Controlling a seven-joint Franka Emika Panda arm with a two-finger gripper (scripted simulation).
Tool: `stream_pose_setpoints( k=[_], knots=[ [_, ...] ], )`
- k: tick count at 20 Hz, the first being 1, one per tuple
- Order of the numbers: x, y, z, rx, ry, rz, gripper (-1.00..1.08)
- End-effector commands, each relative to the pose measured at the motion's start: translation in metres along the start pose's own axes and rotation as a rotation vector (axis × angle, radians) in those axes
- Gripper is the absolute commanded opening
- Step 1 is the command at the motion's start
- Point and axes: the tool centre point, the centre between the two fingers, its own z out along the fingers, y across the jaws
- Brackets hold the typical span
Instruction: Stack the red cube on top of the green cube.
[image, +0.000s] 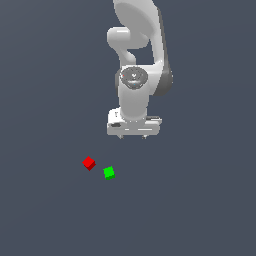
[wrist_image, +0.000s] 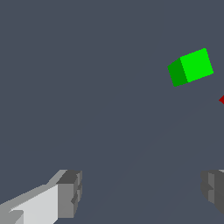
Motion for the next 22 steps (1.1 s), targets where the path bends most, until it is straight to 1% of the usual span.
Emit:
stream_pose_setpoints(
  k=[1,7,12,16,22],
  knots=[
    [0.000,0.000,0.000,0.000,0.000,0.000,1.00],
    [0.007,0.010,0.004,-0.001,0.003,0.038,1.00],
    [0.023,0.034,0.014,-0.002,0.011,0.129,1.00],
    [0.041,0.067,0.027,-0.003,0.021,0.246,1.00],
    [0.062,0.133,0.049,-0.003,0.040,0.462,1.00]
  ],
)
